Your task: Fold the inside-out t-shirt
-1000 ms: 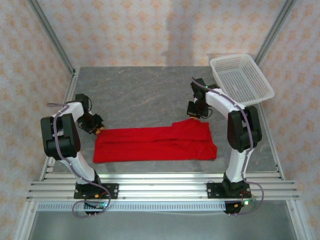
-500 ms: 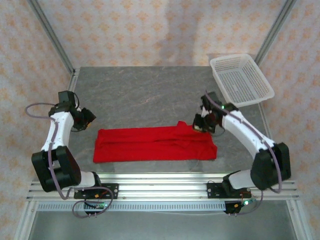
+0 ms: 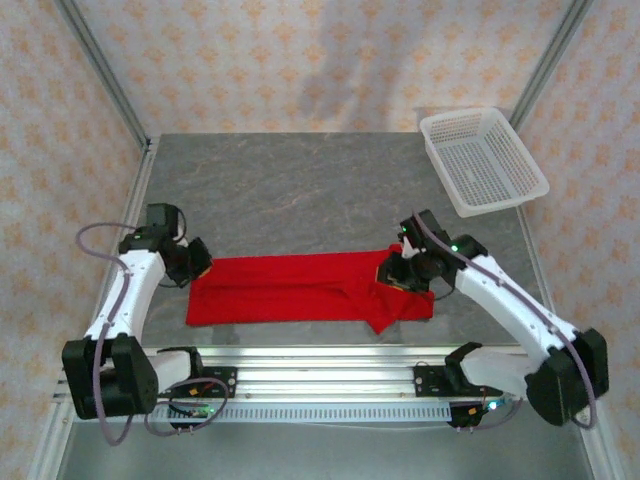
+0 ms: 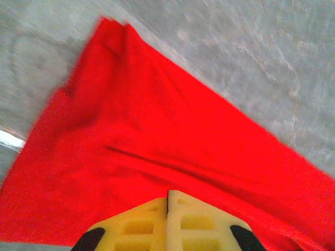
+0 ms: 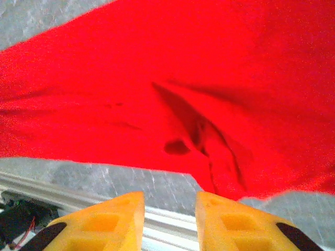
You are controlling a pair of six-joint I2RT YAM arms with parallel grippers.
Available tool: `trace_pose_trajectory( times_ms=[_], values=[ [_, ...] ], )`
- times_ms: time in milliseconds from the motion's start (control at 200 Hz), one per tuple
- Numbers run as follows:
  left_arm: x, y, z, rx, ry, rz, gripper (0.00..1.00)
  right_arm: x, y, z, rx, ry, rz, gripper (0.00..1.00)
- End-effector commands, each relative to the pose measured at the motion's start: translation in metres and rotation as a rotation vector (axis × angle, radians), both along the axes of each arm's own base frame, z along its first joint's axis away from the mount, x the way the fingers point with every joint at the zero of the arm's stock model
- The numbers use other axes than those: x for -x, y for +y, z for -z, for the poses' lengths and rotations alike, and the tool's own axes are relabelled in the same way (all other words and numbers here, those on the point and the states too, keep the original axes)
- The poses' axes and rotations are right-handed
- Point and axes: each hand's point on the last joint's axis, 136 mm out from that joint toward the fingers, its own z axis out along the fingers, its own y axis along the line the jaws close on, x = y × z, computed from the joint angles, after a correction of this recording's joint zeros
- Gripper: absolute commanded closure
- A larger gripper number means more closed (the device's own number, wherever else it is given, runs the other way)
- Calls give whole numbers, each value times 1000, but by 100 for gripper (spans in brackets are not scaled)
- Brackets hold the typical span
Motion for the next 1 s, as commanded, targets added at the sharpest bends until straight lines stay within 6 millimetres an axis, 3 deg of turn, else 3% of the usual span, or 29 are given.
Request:
trace_pose_trajectory(
  times_ms=[0,105,215,445,565,751,891,996],
  values=[
    [24,-25,9,16,62,-8,100,-35,-7,21,138,-19,43,78],
    [43,-39,25,18,100,-31,100,-45,-40,49,313,34,147,98],
    [54,-45,45,40,132,-49,100,-49,-52,66,312,83,191,100],
    [13,-58,66,57,124,-2,100,-55,-54,92,317,153,162,100],
    [-30,-57,80,37,97,-65,100,-61,-55,106,314,186,216,100],
    [-118,-78,103,-2,81,-80,100,-70,-62,128,278,271,367,100],
    [-177,-88,133,-16,79,-90,100,-73,-61,124,256,260,409,100],
    [-236,-116,138,47,13,-37,100,-73,-56,115,191,238,475,100]
  ],
)
